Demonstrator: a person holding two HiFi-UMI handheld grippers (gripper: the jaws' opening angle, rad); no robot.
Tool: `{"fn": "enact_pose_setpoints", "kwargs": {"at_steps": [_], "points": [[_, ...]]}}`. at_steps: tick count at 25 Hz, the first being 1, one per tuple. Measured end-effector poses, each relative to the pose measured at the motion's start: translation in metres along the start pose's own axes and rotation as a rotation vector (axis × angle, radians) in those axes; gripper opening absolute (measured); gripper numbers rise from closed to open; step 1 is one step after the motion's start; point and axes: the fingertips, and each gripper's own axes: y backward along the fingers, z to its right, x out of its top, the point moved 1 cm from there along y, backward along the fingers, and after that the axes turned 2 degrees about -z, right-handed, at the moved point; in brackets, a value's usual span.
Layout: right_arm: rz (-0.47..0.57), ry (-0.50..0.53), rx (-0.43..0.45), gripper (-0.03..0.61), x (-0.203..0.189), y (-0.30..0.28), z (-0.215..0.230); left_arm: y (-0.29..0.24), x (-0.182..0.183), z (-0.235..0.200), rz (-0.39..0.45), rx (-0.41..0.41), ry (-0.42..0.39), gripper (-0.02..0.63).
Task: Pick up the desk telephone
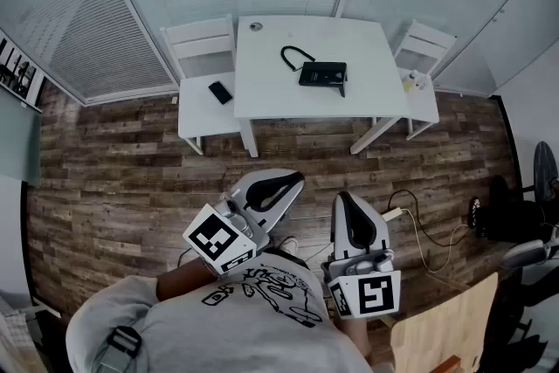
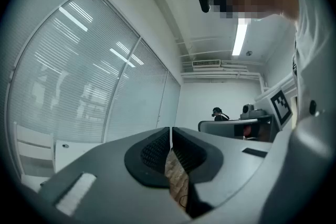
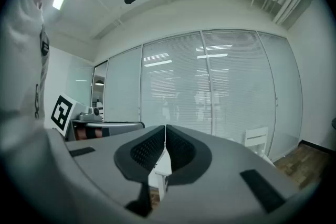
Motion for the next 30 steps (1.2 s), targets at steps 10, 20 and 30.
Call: {"fn": "enact_pose_setpoints", "kwargs": {"at_steps": [10,20,30], "points": [[0.007,-0.012,0.0,0.009,-0.004,0.025,0.038,-0.035,-0.009,0.03,-0.009,-0.002,0.005,0.015],[-0.003,-0.046,0.018,0.009,-0.023,0.046,0.087,-0.076,-0.03,0.06,-0.023,0.025,0.032,0.016],[0.0,-0.07,0.049,0.009,-0.026,0.014,0.111,-0.096,-0.025,0.032,-0.02,0.067,0.036,0.016]]}}
